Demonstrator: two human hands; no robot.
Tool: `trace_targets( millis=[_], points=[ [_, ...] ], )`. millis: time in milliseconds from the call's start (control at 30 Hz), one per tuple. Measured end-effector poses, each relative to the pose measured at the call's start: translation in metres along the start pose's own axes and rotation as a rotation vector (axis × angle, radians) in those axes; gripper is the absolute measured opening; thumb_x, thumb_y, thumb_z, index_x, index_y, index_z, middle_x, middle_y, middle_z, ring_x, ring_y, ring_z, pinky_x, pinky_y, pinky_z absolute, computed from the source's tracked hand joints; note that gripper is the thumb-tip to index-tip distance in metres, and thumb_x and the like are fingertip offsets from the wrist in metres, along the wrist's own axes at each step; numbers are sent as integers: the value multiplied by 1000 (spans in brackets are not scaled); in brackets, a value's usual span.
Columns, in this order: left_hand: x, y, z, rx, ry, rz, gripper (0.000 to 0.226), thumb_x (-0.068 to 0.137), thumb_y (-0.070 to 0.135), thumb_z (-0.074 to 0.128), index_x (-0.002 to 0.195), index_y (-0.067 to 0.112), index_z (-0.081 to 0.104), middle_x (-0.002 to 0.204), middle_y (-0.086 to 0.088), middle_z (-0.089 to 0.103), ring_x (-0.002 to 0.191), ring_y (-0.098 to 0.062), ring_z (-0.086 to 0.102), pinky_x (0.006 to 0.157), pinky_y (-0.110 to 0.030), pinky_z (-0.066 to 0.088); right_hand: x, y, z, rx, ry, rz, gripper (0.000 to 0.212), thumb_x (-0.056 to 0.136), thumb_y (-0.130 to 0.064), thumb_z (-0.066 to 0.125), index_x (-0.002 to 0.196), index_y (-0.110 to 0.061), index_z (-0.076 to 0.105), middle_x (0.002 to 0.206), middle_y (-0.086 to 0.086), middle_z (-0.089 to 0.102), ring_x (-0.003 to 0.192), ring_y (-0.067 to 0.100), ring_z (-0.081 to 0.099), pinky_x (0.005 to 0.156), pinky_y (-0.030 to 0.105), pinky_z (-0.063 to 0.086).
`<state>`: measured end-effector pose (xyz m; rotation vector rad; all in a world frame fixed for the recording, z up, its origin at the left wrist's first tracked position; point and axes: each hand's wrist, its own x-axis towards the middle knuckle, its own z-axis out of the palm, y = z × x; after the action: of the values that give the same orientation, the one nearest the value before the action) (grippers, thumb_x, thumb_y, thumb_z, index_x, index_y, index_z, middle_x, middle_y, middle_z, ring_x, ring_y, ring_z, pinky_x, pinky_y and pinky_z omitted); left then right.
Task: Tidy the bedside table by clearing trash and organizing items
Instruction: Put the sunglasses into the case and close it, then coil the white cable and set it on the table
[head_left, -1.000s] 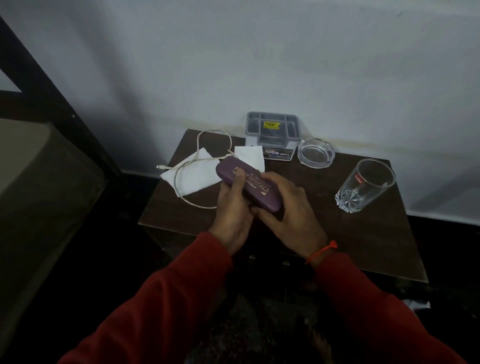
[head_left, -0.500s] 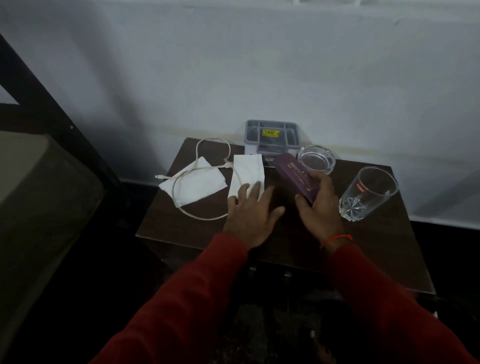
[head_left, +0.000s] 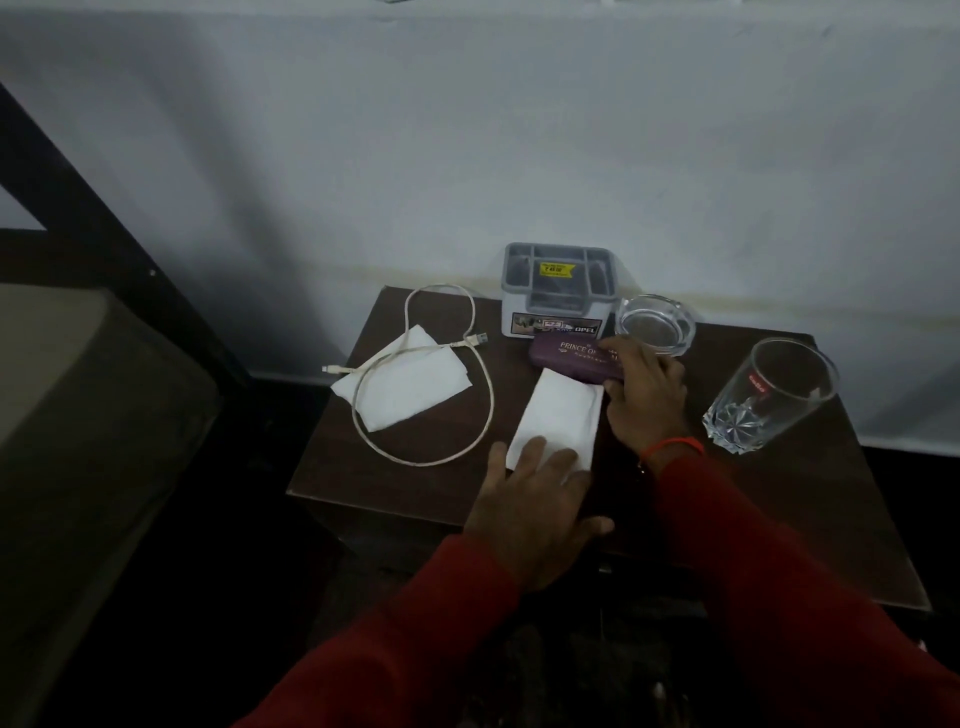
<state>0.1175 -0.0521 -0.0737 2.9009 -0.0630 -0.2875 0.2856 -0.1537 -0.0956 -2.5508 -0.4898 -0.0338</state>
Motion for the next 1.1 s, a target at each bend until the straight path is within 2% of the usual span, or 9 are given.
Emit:
trace_targets(
  millis=[133,300,433,500,567,667,767,967,1100],
  points=[
    [1,-2,-2,-46,-29,59,59,101,58,33,145,23,49,162,0,36,156,-31,16,120,-64,9,8,-6,9,-128,103,-71,58,83,2,61,131,-31,58,145,3,42,123,41,35,103,53,37],
    [1,-3,-7,-81,-54,65,51,104,51,40,148,25,45,166,4,30,156,-29,12,119,-63,8,15,-10,24,-88,142,-170,56,82,9,59,130,-20,64,129,10,52,115,41,40,104,41,36],
    [1,-12,-10,-123,215,66,36,98,37,46,130,25,60,142,3,59,133,-30,47,105,-53,30,13,-18,29,-34,213,-210,53,78,8,56,123,-17,68,122,13,58,110,43,48,98,50,43],
    [3,-20,-17,-141,449,-46,27,90,31,50,113,26,62,118,2,65,110,-27,57,90,-45,40,11,-25,25,22,236,-207,49,80,3,54,122,-18,68,120,12,59,109,40,49,96,47,41],
    [4,-34,-23,-138,541,-252,28,89,36,56,116,26,57,116,-1,61,107,-26,56,89,-43,45,8,-34,18,106,241,-213,45,84,-2,51,121,-20,68,118,11,60,111,36,49,98,43,38],
    [0,-51,-23,-47,348,-520,49,90,53,60,127,21,56,128,-7,56,119,-31,50,98,-48,41,-1,-46,8,262,208,-242,38,86,-5,50,115,-21,70,115,6,64,112,31,54,103,45,41],
    [-3,-63,-21,0,277,-562,27,100,42,52,118,28,67,125,-1,65,121,-30,52,102,-50,35,-14,-59,5,368,135,-349,30,90,-9,53,110,-21,72,108,-6,68,104,24,63,95,50,49],
    [-22,-93,-87,-276,966,-630,19,100,32,60,103,25,77,92,-8,77,87,-34,71,72,-40,54,-47,-89,-20,457,126,-433,32,89,1,60,110,-19,73,108,-7,72,103,14,63,95,37,48],
    [-36,-97,-129,-506,1280,-367,19,97,25,68,107,13,80,100,-3,80,89,-18,76,84,-36,61,-68,-109,-47,593,130,-420,37,90,2,59,113,-23,71,110,-15,68,109,7,60,96,38,50]
  ],
)
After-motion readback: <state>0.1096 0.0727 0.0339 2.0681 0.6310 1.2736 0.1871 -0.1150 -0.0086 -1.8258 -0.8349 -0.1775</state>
